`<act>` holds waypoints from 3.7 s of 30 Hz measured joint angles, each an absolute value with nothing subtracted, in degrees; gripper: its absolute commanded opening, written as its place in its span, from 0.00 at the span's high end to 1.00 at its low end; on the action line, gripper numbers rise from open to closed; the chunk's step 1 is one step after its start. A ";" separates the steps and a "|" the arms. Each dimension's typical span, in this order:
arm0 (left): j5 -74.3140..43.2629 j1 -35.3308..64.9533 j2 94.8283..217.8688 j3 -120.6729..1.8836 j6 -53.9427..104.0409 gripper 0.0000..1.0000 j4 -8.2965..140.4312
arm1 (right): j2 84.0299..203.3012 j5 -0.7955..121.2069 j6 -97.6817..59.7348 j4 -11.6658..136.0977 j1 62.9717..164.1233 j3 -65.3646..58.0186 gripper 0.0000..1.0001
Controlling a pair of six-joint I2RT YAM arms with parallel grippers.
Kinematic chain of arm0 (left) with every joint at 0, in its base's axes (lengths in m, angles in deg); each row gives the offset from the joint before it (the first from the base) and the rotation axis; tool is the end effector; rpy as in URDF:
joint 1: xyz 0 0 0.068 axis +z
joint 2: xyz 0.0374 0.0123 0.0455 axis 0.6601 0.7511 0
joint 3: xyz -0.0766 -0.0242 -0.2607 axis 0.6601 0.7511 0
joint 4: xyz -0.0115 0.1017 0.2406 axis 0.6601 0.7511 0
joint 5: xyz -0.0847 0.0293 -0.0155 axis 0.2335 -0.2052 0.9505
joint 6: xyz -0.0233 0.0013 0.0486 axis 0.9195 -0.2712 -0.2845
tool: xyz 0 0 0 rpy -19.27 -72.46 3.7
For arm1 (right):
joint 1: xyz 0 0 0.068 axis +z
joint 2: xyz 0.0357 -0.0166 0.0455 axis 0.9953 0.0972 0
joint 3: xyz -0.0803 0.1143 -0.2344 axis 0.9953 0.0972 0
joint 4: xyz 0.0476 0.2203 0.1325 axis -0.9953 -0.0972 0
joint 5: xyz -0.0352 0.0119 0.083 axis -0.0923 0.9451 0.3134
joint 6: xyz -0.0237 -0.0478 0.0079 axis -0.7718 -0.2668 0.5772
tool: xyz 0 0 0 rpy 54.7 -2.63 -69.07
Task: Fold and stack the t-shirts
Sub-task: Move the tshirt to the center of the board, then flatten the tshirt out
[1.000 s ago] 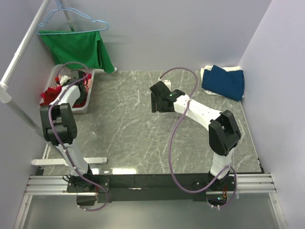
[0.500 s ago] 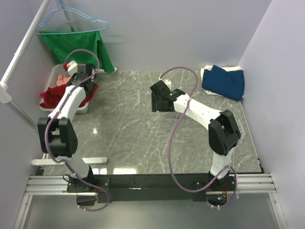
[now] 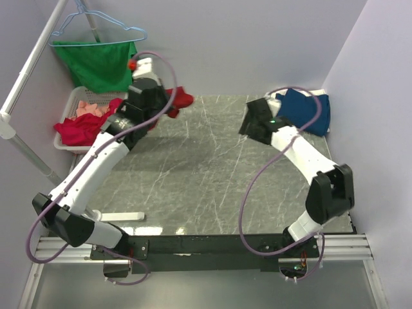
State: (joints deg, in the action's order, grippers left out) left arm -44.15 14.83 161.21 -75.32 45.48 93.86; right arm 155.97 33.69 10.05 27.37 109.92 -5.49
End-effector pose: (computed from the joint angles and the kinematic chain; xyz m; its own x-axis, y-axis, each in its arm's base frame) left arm 0.2850 -0.1281 0.4336 -0.2972 -0.4072 -0.8636 -0.0425 0.9093 -0.4140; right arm 0.3252 0.1424 0.2834 -0.7034 0.2784 -0.6540 0.2304 0.9597 0.1606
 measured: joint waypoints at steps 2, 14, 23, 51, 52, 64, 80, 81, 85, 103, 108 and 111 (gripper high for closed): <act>-43.56 9.04 161.50 -77.42 43.18 0.99 93.51 | 153.04 33.71 10.83 28.05 105.94 -4.72 0.25; -45.81 -13.78 162.41 -89.09 32.08 0.86 88.73 | 145.76 33.80 13.35 29.71 102.77 1.61 0.24; -64.91 -13.54 160.53 -81.77 32.89 0.08 87.55 | 145.11 34.33 13.61 29.64 102.09 3.17 0.22; -54.51 0.78 164.05 -69.68 50.90 0.12 100.46 | 151.18 40.23 15.47 29.56 104.50 11.56 0.44; -53.85 1.26 164.05 -69.51 51.07 0.12 100.40 | 151.33 39.64 15.97 28.94 104.26 11.76 0.44; -50.05 3.71 164.62 -68.98 51.69 0.12 99.77 | 154.26 37.84 18.31 26.98 99.25 13.00 0.51; -48.02 6.55 166.20 -68.98 51.40 0.12 99.24 | 160.67 43.42 18.00 28.92 97.74 13.55 0.74; -47.97 6.68 166.24 -68.98 51.27 0.12 99.24 | 160.78 43.88 18.11 29.16 97.68 13.50 0.77; -47.53 7.03 166.33 -68.98 50.72 0.12 99.11 | 161.30 44.88 18.05 29.58 97.65 12.94 0.98; -45.41 7.75 166.35 -68.98 49.78 0.12 98.61 | 146.79 42.83 17.35 24.11 97.65 0.81 1.00; -43.43 7.75 166.35 -68.98 49.48 0.12 97.60 | 136.38 40.42 16.01 23.87 97.65 -6.30 1.00; -41.76 7.77 166.35 -68.98 49.26 0.13 97.30 | 131.77 39.07 14.96 23.70 97.65 -9.29 1.00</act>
State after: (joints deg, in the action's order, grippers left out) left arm -41.76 7.77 166.35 -68.98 49.26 97.30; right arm 131.77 39.07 14.96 23.70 97.65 -9.29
